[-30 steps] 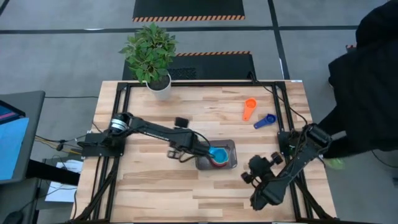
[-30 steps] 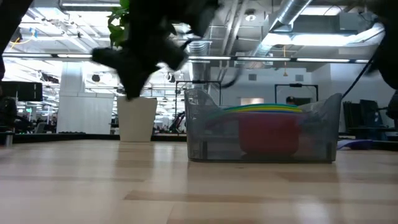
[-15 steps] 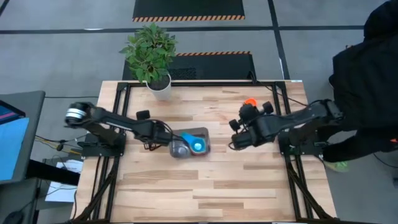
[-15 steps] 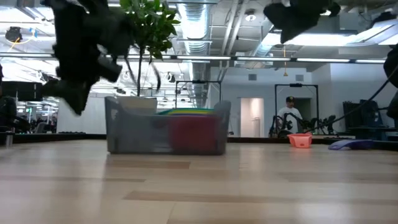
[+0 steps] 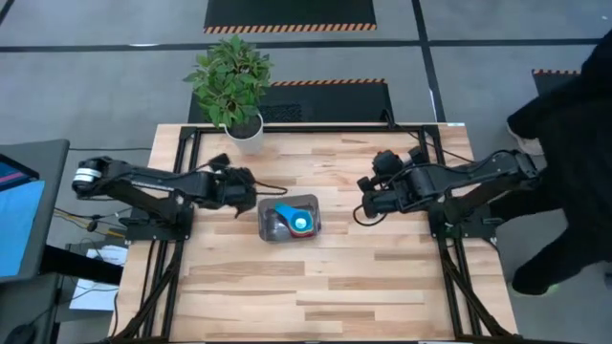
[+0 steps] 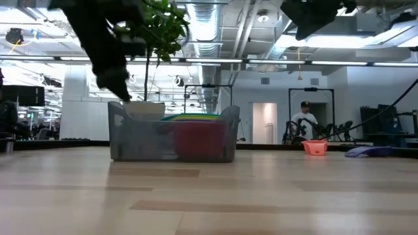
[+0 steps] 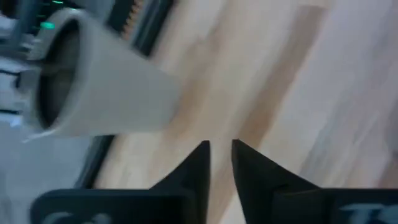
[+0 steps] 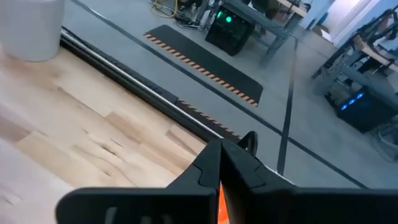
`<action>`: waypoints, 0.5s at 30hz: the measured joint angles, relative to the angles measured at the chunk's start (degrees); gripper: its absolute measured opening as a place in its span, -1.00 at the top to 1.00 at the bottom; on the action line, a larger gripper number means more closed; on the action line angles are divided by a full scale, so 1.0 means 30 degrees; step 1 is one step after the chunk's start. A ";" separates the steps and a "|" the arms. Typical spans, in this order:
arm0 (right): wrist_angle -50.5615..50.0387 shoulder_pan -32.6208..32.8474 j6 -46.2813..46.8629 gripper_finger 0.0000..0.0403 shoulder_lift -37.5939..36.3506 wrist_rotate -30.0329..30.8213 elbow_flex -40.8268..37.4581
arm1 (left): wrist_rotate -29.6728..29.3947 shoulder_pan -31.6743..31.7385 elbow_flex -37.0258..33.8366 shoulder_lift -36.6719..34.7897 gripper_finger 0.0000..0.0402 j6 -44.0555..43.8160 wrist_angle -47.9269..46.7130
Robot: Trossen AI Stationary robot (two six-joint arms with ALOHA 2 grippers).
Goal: Nest measuring cups in basket
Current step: Adjust the black bin
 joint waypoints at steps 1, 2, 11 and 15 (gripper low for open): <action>0.0025 0.0085 -0.0009 0.84 0.0023 -0.0073 -0.0006 | 0.0425 0.0352 -0.0241 0.0319 0.76 0.0528 0.0839; -0.0014 0.0170 -0.0009 0.85 0.0073 -0.0043 -0.0006 | 0.0436 0.0721 -0.0316 0.0661 0.83 0.0969 0.1368; -0.0274 0.1159 -0.0009 0.93 0.0574 -0.0106 -0.0013 | -0.2379 0.3356 0.0107 0.3362 1.00 0.3096 0.5509; -0.0240 0.1560 -0.0009 0.85 0.0562 -0.0067 -0.0006 | -0.1623 0.3894 0.0104 0.5124 1.00 0.3216 0.6885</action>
